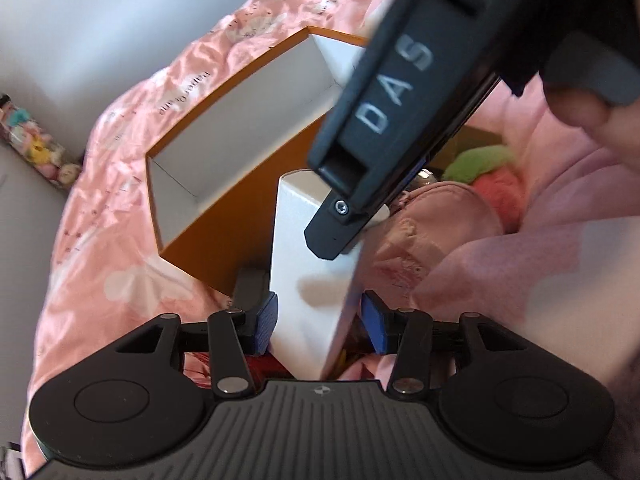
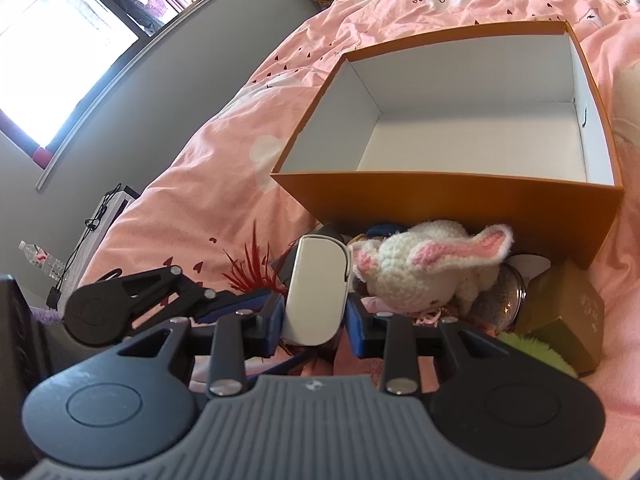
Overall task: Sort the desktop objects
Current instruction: 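Grasp the white rectangular box with the left tool while the right tool grasps the gold cube box, then carry the white box with the left tool while the right tool carries the gold cube into the orange box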
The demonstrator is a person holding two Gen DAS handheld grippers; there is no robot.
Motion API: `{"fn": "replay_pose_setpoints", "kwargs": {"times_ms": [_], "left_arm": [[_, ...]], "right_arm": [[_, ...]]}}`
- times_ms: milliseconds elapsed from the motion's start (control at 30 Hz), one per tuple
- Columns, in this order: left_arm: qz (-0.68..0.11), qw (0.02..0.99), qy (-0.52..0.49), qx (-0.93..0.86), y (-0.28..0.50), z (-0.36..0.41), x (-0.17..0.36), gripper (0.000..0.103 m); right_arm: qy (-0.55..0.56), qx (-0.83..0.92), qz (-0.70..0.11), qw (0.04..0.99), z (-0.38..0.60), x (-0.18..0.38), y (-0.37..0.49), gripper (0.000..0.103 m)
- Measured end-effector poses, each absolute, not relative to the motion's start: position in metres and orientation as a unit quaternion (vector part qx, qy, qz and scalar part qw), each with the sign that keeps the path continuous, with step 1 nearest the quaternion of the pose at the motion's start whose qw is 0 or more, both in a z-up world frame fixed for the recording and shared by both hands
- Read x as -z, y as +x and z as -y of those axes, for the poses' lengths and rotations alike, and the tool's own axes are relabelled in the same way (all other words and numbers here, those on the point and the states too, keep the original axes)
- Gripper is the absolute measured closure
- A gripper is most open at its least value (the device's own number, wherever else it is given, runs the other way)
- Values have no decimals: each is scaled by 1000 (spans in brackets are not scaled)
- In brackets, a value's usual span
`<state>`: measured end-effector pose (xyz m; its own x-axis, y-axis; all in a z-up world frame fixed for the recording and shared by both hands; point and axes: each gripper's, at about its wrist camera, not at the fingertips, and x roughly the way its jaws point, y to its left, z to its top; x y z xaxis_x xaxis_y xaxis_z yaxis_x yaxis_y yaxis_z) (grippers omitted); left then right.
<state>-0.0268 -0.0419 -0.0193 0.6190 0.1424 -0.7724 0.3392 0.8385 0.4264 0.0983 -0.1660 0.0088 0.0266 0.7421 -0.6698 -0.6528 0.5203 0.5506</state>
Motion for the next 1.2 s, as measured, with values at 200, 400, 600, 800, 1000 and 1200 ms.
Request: {"fn": "replay_pose_setpoints", "kwargs": {"times_ms": [200, 400, 600, 800, 1000, 1200], "left_arm": [[-421, 854, 304, 27, -26, 54, 27, 48], [-414, 849, 329, 10, -23, 59, 32, 50], [-417, 851, 318, 12, -23, 54, 26, 62], [-416, 858, 302, 2, -17, 43, 19, 69], [-419, 873, 250, -9, -9, 30, 10, 70], [-421, 890, 174, -8, -25, 22, -5, 71]], "right_arm": [[63, -488, -507, 708, 171, -5, 99, 69], [82, -496, -508, 700, 171, -6, 99, 68], [77, -497, -496, 708, 175, -13, 97, 65], [72, -473, -464, 745, 197, -29, 105, 65], [27, -424, -453, 784, 212, -26, 116, 65], [-35, -353, -441, 824, 234, -14, 129, 62]]}}
